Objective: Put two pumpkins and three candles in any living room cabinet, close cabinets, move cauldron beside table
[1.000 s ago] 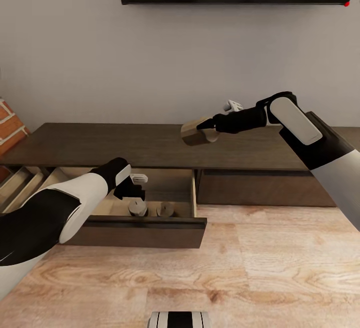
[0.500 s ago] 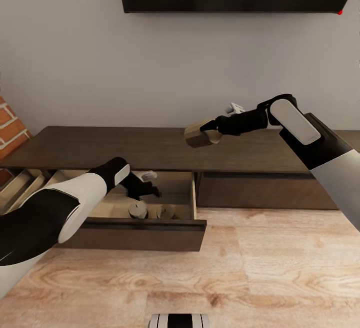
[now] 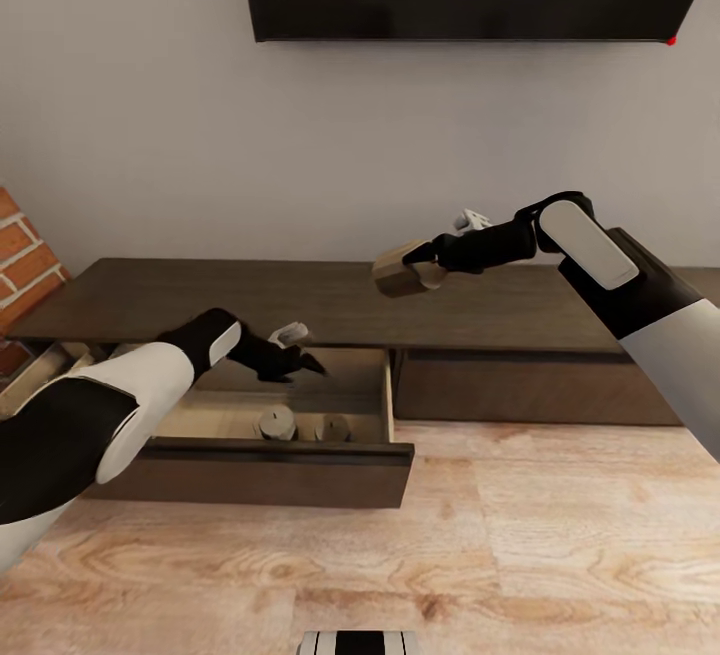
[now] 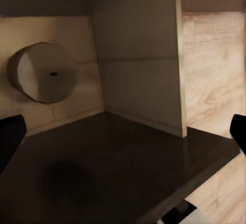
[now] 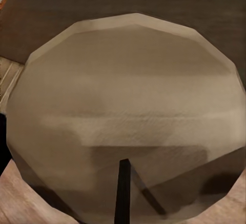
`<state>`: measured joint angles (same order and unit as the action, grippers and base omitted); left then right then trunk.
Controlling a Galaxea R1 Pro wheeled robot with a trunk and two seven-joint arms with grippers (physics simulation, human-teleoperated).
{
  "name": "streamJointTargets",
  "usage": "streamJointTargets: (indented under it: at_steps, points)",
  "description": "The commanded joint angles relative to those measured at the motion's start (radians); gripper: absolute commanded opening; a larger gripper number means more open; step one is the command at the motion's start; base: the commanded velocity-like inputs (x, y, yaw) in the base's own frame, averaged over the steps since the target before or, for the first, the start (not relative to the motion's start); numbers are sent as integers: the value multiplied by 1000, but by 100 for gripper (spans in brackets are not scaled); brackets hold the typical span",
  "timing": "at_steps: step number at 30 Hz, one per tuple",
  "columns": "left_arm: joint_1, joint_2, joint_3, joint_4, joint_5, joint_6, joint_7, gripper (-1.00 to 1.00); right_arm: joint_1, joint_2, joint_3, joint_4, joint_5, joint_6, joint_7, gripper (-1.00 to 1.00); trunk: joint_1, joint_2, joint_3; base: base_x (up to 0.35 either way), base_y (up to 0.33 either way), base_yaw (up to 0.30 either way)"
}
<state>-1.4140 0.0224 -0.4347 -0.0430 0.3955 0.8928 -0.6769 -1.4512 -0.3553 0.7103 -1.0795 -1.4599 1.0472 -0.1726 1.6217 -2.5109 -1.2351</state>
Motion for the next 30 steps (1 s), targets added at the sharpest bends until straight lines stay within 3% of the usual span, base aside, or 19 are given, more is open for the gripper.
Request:
streamJointTargets:
  at_steps: [1,5,8,9,11,17,19,20,22,27,30]
  points:
    - [0,14,-9,-17,7,3,-5,100,-1,-1,3,-1,-11,0,-10,-100,0,0,1,0,0,67]
    - [0,65,-8,-101,9,2,-20,100,-1,1,6,7,-11,0,-11,-100,0,0,7,0,0,78]
    - [0,87,-6,-144,9,3,-81,100,-1,2,7,25,-11,0,-10,-100,0,0,11,0,0,86]
    - [0,119,-6,-203,10,5,-146,100,-1,2,7,30,-10,0,-10,-100,0,0,13,0,0,90]
    - [0,151,-6,-259,10,8,-173,100,-1,2,8,35,-10,0,-10,-100,0,0,16,0,0,91]
    - [0,189,-2,-354,12,66,-214,100,0,3,9,60,-10,0,-10,-100,0,0,24,0,0,92]
    - [0,217,0,-370,13,73,-216,100,0,4,10,64,-10,0,-9,-100,0,0,27,0,0,92]
    - [0,241,9,-390,18,73,-220,100,0,4,10,69,-10,0,-9,-100,0,0,28,0,0,92]
    - [0,258,42,-408,34,73,-226,100,0,4,16,80,-9,0,-8,-100,0,0,30,0,0,84]
    - [0,266,149,-435,44,71,-231,100,1,4,57,101,-5,0,-6,-100,0,0,34,0,0,37]
    - [0,263,191,-449,46,68,-233,100,3,5,67,104,27,0,-6,-100,0,0,35,0,0,6]
